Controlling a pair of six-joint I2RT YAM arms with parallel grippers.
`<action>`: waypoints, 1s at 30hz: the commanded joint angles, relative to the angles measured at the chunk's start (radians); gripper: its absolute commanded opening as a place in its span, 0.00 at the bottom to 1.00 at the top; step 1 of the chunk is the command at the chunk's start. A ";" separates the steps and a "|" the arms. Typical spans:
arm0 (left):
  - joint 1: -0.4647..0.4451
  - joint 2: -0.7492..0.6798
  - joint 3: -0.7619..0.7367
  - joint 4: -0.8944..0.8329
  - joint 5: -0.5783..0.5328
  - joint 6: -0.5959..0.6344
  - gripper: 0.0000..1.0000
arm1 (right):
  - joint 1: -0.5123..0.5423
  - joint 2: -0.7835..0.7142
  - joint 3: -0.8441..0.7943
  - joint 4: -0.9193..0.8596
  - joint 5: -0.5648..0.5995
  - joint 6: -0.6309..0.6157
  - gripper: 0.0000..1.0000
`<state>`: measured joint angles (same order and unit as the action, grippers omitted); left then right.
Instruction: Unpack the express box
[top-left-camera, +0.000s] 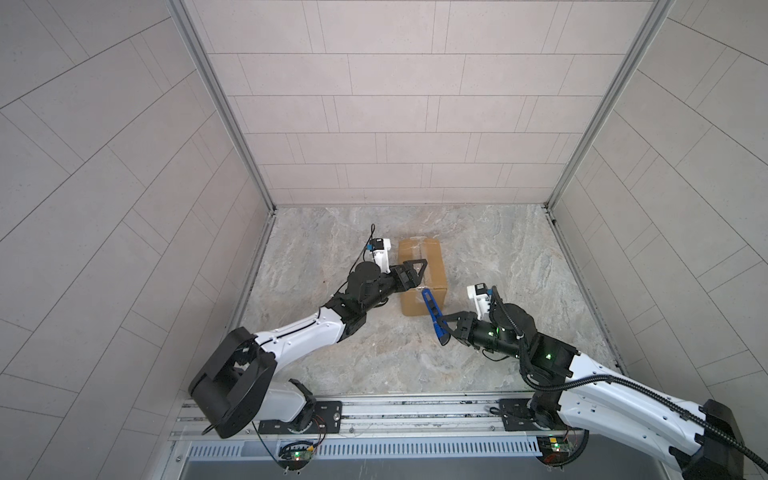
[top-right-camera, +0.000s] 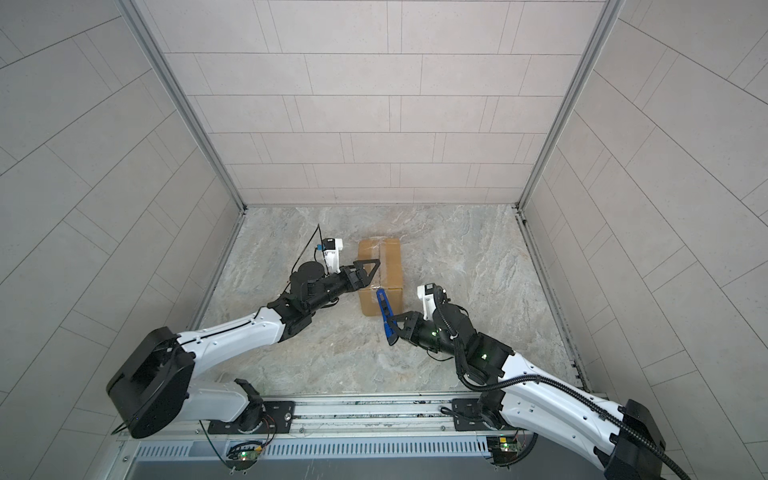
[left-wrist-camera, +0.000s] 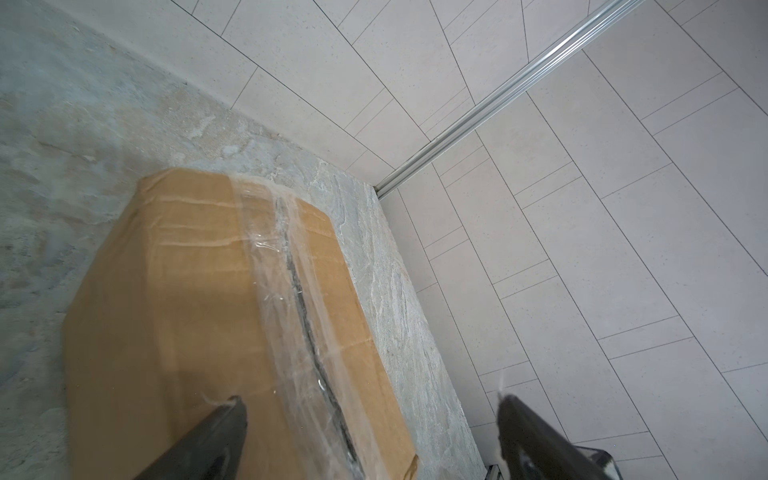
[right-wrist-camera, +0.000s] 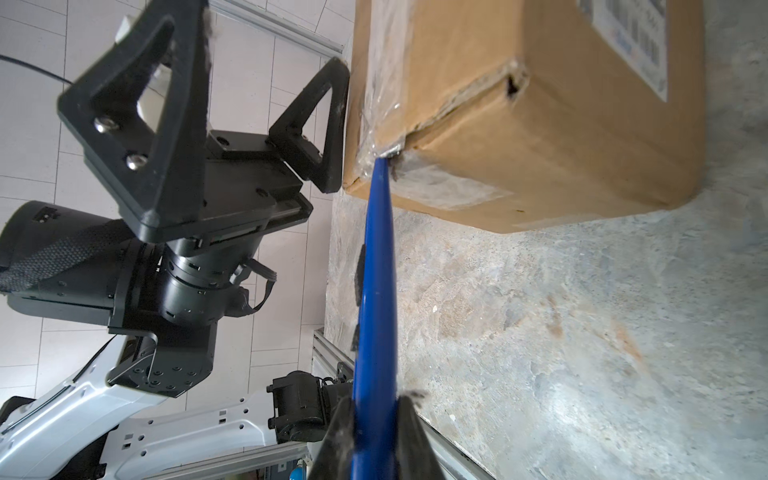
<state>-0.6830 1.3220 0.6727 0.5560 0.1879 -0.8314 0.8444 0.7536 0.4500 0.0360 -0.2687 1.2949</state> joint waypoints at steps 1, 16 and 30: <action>-0.006 -0.075 -0.010 -0.109 -0.050 0.065 0.98 | 0.005 -0.021 -0.003 0.071 0.017 -0.003 0.00; -0.029 0.043 -0.064 0.095 -0.023 -0.051 0.97 | 0.012 0.025 -0.027 0.139 0.034 0.028 0.00; -0.111 0.068 -0.096 0.186 -0.071 -0.121 0.97 | 0.019 0.065 0.001 0.212 0.032 0.049 0.00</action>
<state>-0.7582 1.3811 0.5896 0.6662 0.0486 -0.9112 0.8532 0.8406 0.4248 0.1749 -0.2371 1.3476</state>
